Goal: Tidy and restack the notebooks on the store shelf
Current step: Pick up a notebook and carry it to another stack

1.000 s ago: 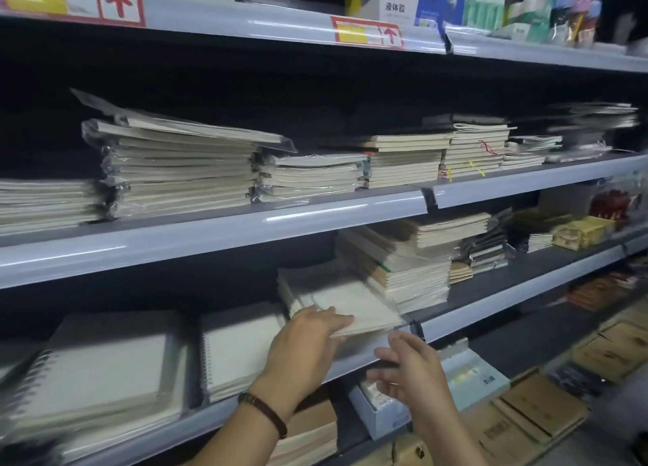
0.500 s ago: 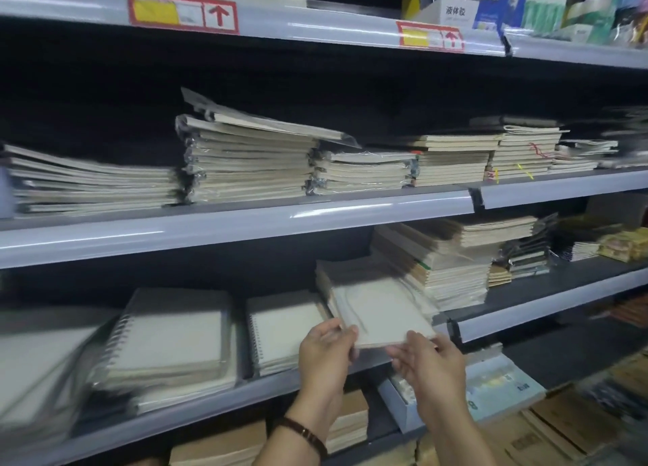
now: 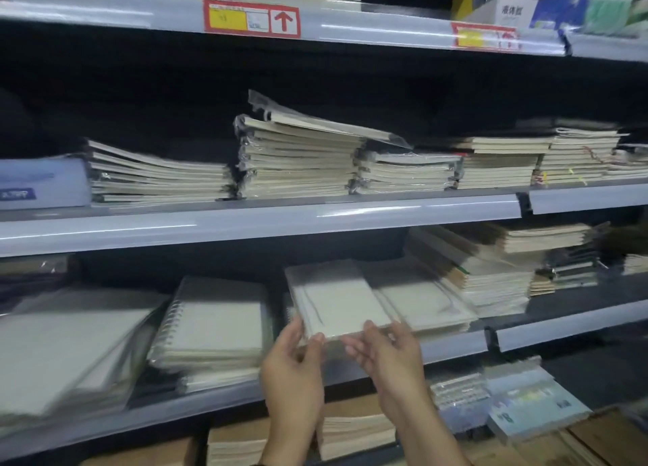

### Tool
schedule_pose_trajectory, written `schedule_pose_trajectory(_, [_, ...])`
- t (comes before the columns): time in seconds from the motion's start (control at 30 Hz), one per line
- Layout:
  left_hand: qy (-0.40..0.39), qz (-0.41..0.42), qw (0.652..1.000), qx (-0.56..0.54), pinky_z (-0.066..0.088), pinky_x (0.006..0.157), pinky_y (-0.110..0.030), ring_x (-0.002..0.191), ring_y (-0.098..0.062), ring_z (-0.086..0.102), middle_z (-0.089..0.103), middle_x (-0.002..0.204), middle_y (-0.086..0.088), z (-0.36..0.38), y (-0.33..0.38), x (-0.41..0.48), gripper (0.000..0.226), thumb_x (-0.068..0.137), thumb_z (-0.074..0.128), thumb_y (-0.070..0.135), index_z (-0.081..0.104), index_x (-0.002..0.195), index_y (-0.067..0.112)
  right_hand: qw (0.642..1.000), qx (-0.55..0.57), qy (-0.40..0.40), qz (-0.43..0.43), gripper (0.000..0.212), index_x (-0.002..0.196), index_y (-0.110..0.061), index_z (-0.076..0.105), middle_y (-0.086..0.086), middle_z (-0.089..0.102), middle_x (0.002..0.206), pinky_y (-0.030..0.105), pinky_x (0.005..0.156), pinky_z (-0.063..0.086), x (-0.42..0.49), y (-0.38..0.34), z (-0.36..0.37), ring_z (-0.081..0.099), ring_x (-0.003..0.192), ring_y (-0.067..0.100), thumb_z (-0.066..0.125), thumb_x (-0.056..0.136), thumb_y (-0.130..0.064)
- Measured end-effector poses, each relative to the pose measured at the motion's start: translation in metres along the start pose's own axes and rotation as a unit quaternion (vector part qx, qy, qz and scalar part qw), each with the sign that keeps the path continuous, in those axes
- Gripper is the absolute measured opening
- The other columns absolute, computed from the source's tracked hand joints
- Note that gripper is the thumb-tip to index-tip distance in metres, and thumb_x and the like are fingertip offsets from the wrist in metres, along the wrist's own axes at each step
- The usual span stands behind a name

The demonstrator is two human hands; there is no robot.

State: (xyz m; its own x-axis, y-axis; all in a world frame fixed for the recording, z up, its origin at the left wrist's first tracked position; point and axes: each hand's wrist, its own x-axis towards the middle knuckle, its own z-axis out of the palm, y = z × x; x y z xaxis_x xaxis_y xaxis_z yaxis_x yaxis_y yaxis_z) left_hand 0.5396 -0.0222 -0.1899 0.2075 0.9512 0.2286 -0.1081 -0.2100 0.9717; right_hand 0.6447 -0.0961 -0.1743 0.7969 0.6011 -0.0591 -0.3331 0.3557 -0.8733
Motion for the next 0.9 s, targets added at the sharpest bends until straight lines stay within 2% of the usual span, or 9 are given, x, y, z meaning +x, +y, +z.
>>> schedule_pose_trajectory(0.07, [-0.054,0.016,0.989,0.136,0.048,0.115,-0.033,0.127,-0.008,0.061,0.062,0.146,0.005,-0.006,-0.004,0.006,0.054,0.101,0.069,0.017,0.053,0.153,0.014,0.999,-0.015,-0.003,0.036,0.041,0.143,0.009,0.043,0.029,0.076,0.098,0.03,0.063,0.065,0.005,0.012,0.003,0.082,0.082,0.032,0.056,0.107,-0.005])
schedule_pose_trajectory(0.17, [-0.126,0.023,0.956,0.262,0.024,0.123,-0.025,0.155,-0.015,0.033,0.039,0.167,-0.003,-0.009,-0.01,0.003,0.06,0.105,0.062,0.019,0.04,0.161,0.015,0.997,-0.029,0.029,0.064,0.058,0.159,-0.003,0.028,0.029,0.076,0.098,0.035,0.063,0.065,0.01,0.028,0.001,0.081,0.08,0.034,0.056,0.107,-0.005])
schedule_pose_trajectory(0.23, [-0.13,0.017,0.95,0.282,0.019,0.124,-0.024,0.16,-0.016,0.022,0.031,0.171,-0.003,-0.01,-0.011,-0.001,0.062,0.105,0.061,0.019,0.038,0.162,0.018,0.996,-0.06,0.051,0.05,0.044,0.144,0.003,0.046,0.025,0.079,0.087,0.037,0.061,0.065,0.013,0.032,-0.001,0.081,0.076,0.034,0.062,0.105,-0.008])
schedule_pose_trajectory(0.33, [-0.133,0.021,0.948,0.289,0.02,0.124,-0.024,0.161,-0.016,0.019,0.022,0.173,-0.003,-0.009,-0.018,-0.006,0.07,0.102,0.064,0.021,0.031,0.164,0.019,0.99,-0.122,0.07,0.029,0.022,0.107,0.008,0.063,0.019,0.078,0.072,0.039,0.06,0.065,0.017,0.036,-0.002,0.08,0.068,0.033,0.068,0.102,-0.013])
schedule_pose_trajectory(0.47, [-0.143,0.036,0.947,0.285,0.03,0.122,-0.025,0.158,-0.016,0.026,0.011,0.174,0.0,-0.008,-0.028,-0.012,0.075,0.1,0.066,0.029,0.028,0.165,0.023,0.985,-0.161,0.056,0.029,0.022,0.089,0.001,0.063,0.019,0.077,0.07,0.036,0.055,0.061,0.014,0.039,-0.001,0.077,0.061,0.032,0.067,0.103,-0.016])
schedule_pose_trajectory(0.53, [-0.145,0.032,0.947,0.285,0.039,0.12,-0.032,0.155,-0.016,0.032,0.006,0.175,0.003,-0.008,-0.027,-0.014,0.077,0.1,0.065,0.033,0.024,0.166,0.025,0.986,-0.156,0.048,0.034,0.022,0.09,0.002,0.065,0.021,0.077,0.073,0.034,0.052,0.059,0.013,0.039,-0.002,0.077,0.061,0.032,0.066,0.103,-0.015])
schedule_pose_trajectory(0.67, [-0.116,0.037,0.938,0.324,0.043,0.11,-0.025,0.149,-0.017,0.041,-0.001,0.172,0.007,-0.005,-0.021,-0.025,0.078,0.101,0.064,0.035,0.02,0.165,0.032,0.988,-0.149,0.039,0.027,0.023,0.096,0.004,0.065,0.022,0.077,0.076,0.035,0.052,0.059,0.01,0.037,-0.01,0.077,0.062,0.034,0.063,0.105,-0.017])
schedule_pose_trajectory(0.83, [-0.139,0.15,0.917,0.342,0.04,0.097,-0.013,0.13,-0.002,0.042,0.021,0.148,0.018,0.013,-0.009,-0.038,0.047,0.099,0.065,0.033,0.046,0.14,0.043,0.989,-0.118,0.086,-0.001,0.015,0.102,-0.002,0.066,0.02,0.079,0.082,0.033,0.051,0.055,0.012,0.012,-0.036,0.075,0.06,0.03,0.06,0.105,-0.015])
schedule_pose_trajectory(0.9, [-0.168,0.195,0.905,0.337,0.041,0.097,-0.014,0.125,0.0,0.042,0.031,0.136,0.023,0.029,-0.004,-0.037,0.035,0.101,0.062,0.027,0.052,0.131,0.042,0.989,-0.102,0.104,-0.004,0.014,0.103,-0.003,0.065,0.022,0.078,0.091,0.032,0.053,0.053,0.016,0.0,-0.052,0.074,0.062,0.03,0.059,0.105,-0.015])
